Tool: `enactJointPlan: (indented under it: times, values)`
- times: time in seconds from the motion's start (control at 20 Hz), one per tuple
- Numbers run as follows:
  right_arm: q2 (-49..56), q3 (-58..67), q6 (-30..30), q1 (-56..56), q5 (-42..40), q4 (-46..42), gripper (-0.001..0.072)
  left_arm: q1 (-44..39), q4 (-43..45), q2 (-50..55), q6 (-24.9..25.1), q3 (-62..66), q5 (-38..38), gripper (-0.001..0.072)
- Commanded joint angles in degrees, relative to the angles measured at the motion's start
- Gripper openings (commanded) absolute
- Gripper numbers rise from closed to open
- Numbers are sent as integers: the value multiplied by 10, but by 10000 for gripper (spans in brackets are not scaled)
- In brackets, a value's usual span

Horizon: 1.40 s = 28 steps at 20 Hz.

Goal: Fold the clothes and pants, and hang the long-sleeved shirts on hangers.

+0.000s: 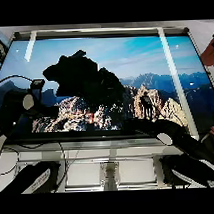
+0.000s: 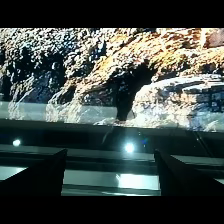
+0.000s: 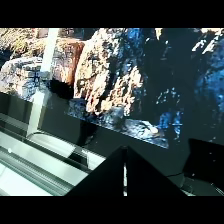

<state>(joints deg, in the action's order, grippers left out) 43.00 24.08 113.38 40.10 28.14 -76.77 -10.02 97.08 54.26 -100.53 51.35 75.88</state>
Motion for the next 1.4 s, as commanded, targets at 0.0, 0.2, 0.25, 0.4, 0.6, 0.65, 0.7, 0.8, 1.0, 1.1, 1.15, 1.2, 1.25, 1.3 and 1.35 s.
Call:
enactJointPlan:
  times: [0.0, 0.2, 0.25, 0.4, 0.6, 0.65, 0.7, 0.8, 1.0, 1.1, 1.15, 1.2, 1.25, 1.3, 1.35]
  values:
    - [0, 0, 1, 1, -3, 1, 44, 0, 0, 0, 0, 0, 0, 619]
    - [1, 3, 1, -11, -8, 0, 101, 0, 0, 0, 0, 0, 0, 620]
    - [5, 12, 1, -27, -3, 0, 162, 0, 0, 0, 0, 0, 0, 619]
    - [52, 63, -28, -99, 13, -4, 384, 0, 0, 0, 0, 0, 0, 619]
    - [186, 186, -108, -192, 46, 5, 552, 0, 0, 0, 0, 0, 0, 619]
    - [232, 229, -143, -208, 69, 23, 614, 0, 0, 0, 0, 0, 0, 619]
    - [278, 274, -182, -219, 89, 51, 614, 0, 0, 0, 0, 0, 0, 620]
    - [367, 367, -233, -233, 124, 118, 613, 0, 0, 0, 0, 0, -1, 619]
    - [505, 510, -232, -240, 170, 167, 613, 0, 0, 2, 0, 0, -2, 619]
    - [542, 532, -217, -240, 178, 171, 612, 0, 0, 2, 0, 0, -2, 619]
    - [552, 532, -204, -240, 174, 170, 611, 0, 0, 2, 0, 0, -2, 620]
    - [560, 532, -198, -240, 173, 170, 604, 0, 0, 2, 0, 0, -2, 619]
    - [565, 532, -193, -240, 174, 170, 601, 0, 0, 2, 0, 0, -2, 619]
    - [567, 532, -191, -240, 176, 171, 587, 0, 0, 2, 0, 0, -3, 619]
    - [568, 532, -181, -240, 182, 171, 563, 0, 0, 2, 0, 0, -3, 619]
